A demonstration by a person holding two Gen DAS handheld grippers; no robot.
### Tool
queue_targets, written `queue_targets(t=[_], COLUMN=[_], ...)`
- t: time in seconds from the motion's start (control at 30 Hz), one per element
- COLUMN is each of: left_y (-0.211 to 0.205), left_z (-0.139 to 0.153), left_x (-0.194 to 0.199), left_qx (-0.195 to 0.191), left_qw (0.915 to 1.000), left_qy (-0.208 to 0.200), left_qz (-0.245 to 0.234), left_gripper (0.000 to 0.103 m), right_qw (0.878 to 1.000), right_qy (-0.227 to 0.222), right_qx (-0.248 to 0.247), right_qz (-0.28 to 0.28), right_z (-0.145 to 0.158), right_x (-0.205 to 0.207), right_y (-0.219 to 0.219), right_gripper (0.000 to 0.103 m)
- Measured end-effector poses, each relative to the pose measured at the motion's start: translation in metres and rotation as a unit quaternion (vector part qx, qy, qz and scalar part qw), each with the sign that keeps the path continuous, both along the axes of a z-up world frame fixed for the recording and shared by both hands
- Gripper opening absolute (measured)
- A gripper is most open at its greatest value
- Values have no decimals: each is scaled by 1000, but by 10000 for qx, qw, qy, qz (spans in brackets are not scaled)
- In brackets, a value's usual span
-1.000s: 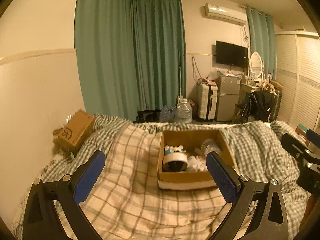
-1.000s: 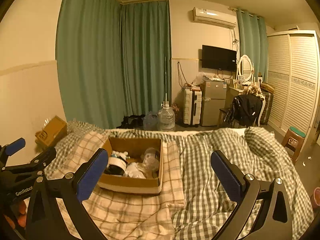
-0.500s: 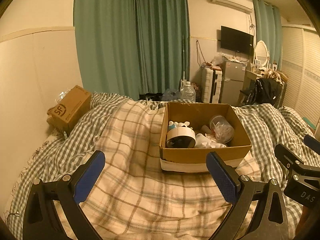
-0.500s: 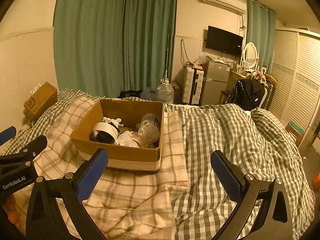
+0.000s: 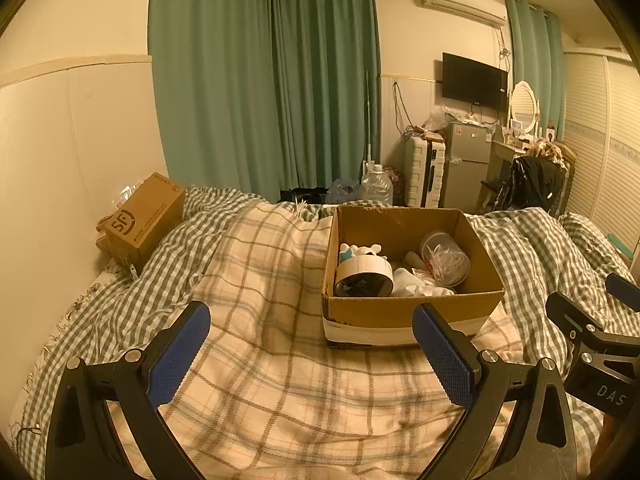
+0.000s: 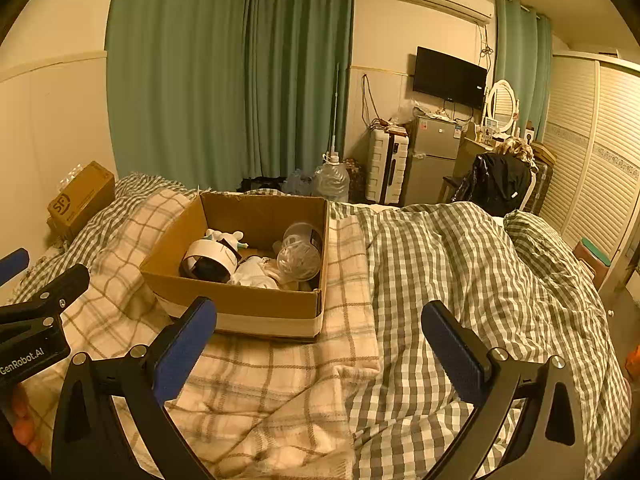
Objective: Organize objects
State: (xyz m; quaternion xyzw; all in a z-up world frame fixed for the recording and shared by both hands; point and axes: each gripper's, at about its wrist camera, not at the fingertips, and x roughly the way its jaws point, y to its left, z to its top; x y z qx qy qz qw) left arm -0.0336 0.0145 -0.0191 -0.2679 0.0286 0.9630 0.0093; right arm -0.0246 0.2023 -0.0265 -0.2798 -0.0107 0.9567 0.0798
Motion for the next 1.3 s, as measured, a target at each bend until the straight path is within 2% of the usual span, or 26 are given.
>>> queue_targets(t=[1.3], left_y=[0], left_z=[-1], left_x=[1], left_qx=[-98], left_qw=[9999], left_qy=[-36], left_qz=[-3], left_gripper=[103], right_qw=[10000], right_qy=[-59], right_qx=[-19], right_qz=[36], right_z=[-4], right_x=[1], right_y=[-2], right_gripper=[103])
